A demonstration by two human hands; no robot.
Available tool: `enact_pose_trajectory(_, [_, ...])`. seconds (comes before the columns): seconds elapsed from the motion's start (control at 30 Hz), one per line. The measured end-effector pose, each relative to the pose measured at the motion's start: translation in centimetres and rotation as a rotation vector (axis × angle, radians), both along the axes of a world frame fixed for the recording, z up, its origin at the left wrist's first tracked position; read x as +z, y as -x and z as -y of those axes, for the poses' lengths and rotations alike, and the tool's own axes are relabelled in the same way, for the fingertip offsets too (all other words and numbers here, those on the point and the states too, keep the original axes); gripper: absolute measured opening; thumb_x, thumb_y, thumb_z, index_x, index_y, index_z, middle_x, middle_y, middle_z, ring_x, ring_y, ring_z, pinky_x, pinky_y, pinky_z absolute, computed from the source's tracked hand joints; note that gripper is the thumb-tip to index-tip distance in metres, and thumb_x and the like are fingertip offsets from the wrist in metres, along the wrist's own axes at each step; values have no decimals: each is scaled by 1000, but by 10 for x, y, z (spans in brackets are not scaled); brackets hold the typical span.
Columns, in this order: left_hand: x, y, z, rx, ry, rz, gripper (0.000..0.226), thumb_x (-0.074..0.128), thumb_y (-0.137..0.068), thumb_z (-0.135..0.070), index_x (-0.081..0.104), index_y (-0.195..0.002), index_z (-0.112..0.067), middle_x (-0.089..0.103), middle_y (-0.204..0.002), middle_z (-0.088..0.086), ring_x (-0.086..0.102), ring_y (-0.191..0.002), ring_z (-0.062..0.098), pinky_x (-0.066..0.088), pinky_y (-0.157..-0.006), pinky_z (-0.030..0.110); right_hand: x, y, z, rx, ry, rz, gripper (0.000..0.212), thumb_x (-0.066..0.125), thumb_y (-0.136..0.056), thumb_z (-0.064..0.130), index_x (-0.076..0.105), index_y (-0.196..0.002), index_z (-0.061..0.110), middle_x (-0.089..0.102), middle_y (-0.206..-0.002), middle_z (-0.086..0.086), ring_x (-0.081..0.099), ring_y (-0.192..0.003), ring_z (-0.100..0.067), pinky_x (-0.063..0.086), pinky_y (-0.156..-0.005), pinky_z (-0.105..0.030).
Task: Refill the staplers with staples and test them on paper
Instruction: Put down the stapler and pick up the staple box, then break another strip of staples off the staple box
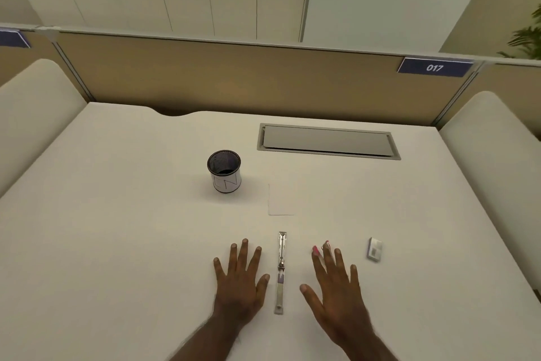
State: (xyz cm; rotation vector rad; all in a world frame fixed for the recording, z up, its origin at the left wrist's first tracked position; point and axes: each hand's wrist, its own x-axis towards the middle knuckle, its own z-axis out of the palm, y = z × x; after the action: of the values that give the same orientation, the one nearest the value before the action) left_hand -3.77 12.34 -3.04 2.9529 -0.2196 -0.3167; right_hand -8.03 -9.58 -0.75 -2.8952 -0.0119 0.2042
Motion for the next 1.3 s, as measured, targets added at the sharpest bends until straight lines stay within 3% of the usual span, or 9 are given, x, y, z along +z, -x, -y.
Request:
enact_pose_trajectory(0.17, [8, -5, 15, -59, 33, 24, 59, 31, -91, -48, 50, -140, -22, 42, -150, 11, 42, -136, 36, 36, -99, 68, -8, 10, 12, -31, 42, -22, 73, 5, -89, 70, -19, -149, 35, -29, -157, 10, -26, -145, -15, -11, -118, -47])
enact_pose_trajectory(0.37, [10, -12, 30, -80, 68, 54, 61, 19, -93, -46, 35, -149, -27, 23, -159, 7, 23, -146, 32, 23, -110, 65, -15, 7, 35, -188, 87, -20, 75, 0, -87, 69, -13, -150, 32, -19, -160, 4, -21, -147, -16, -1, -119, -49])
enact_pose_trajectory(0.47, [8, -20, 42, -99, 85, 55, 61, 10, -95, -49, 14, -153, -33, 0, -163, 0, 0, -150, 25, 5, -116, 60, -6, -1, 52, -317, 117, -14, 77, 2, -89, 65, 12, -153, 24, 4, -162, -6, 4, -150, -25, 17, -116, -54])
enact_pose_trajectory(0.57, [19, -25, 62, -135, 113, 90, 62, 15, -94, -50, 25, -152, -30, 13, -162, 3, 9, -150, 29, 6, -115, 62, 4, -11, 68, -388, 128, -7, 78, 2, -94, 60, 38, -146, 14, 34, -153, -17, 33, -141, -37, 33, -105, -60])
enact_pose_trajectory(0.67, [23, -28, 85, -212, 121, 149, 59, 24, -96, -51, 30, -150, -29, 19, -161, 5, 16, -148, 30, 11, -113, 65, 6, -18, 83, -411, 155, -5, 76, 5, -97, 56, 48, -140, 10, 43, -146, -21, 42, -135, -41, 39, -100, -62])
enact_pose_trajectory(0.8, [20, -32, 120, -325, 131, 150, 60, 26, -96, -54, 21, -153, -33, 8, -163, 1, 3, -150, 27, 2, -116, 63, 5, -25, 94, -380, 180, 11, 69, 18, -94, 52, 48, -140, 11, 43, -146, -21, 39, -136, -42, 37, -102, -64])
enact_pose_trajectory(0.97, [18, -32, 157, -412, 129, 128, 61, 22, -97, -56, 13, -154, -33, -1, -163, 1, -10, -149, 27, -11, -113, 62, -2, -28, 104, -331, 194, -67, 86, -12, -86, 62, 24, -152, 20, 20, -159, -11, 16, -147, -34, 19, -114, -58])
enact_pose_trajectory(1.1, [18, -32, 175, -425, 112, 123, 61, 19, -97, -56, 12, -154, -33, 1, -163, 2, -10, -149, 28, -15, -113, 62, -16, -31, 116, -298, 200, -135, 61, 24, -99, 50, 9, -153, 28, 6, -163, -1, 3, -150, -25, 14, -118, -51])
enact_pose_trajectory(1.3, [19, -29, 185, -408, 186, 48, 59, 23, -99, -49, 12, -154, -31, 2, -164, 1, -8, -150, 27, -17, -111, 58, -15, -36, 128, -270, 147, -77, 49, 51, -95, 37, 42, -141, 22, 43, -149, 1, 38, -138, -20, 32, -110, -39])
